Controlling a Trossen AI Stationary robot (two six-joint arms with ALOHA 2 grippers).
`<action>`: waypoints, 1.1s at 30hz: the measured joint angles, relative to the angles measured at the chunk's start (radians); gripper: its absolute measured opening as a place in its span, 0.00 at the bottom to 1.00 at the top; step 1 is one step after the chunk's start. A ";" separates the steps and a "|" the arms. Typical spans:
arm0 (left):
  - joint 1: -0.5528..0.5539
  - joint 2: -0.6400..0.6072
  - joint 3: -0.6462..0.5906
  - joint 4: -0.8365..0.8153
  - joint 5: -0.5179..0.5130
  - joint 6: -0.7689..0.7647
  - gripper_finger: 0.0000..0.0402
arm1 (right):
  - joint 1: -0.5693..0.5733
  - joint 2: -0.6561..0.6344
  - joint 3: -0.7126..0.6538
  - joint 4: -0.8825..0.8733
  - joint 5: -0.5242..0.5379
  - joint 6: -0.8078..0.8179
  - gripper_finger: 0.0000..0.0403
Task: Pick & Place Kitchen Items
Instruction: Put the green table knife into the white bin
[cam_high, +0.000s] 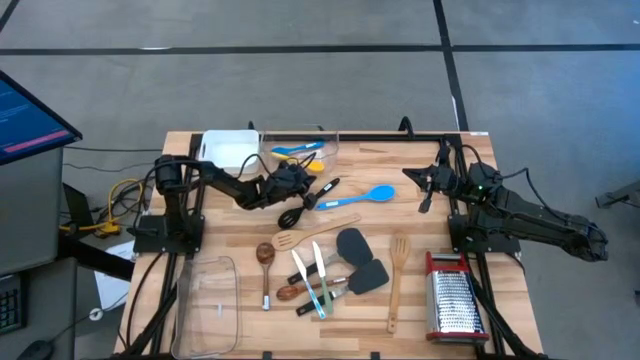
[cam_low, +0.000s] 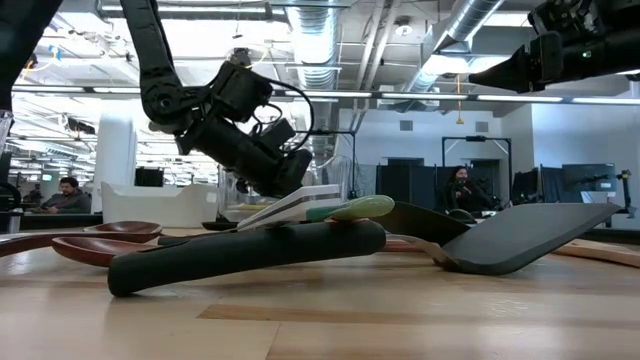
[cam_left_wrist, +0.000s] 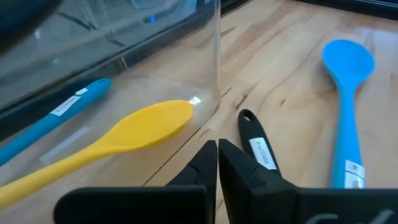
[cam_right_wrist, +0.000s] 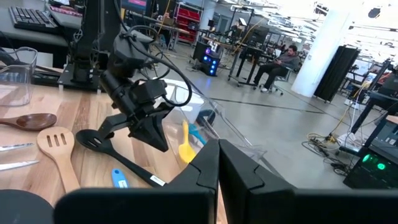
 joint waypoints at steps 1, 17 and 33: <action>-0.001 0.000 0.000 0.000 0.001 0.000 0.00 | 0.000 0.000 0.000 0.000 0.000 0.000 0.00; -0.035 -0.001 -0.066 -0.042 0.000 -0.115 0.00 | 0.000 0.000 0.000 0.000 0.000 0.000 0.00; -0.098 -0.160 -0.066 -0.058 -0.005 -0.079 0.00 | 0.000 0.000 0.000 0.000 0.000 0.000 0.00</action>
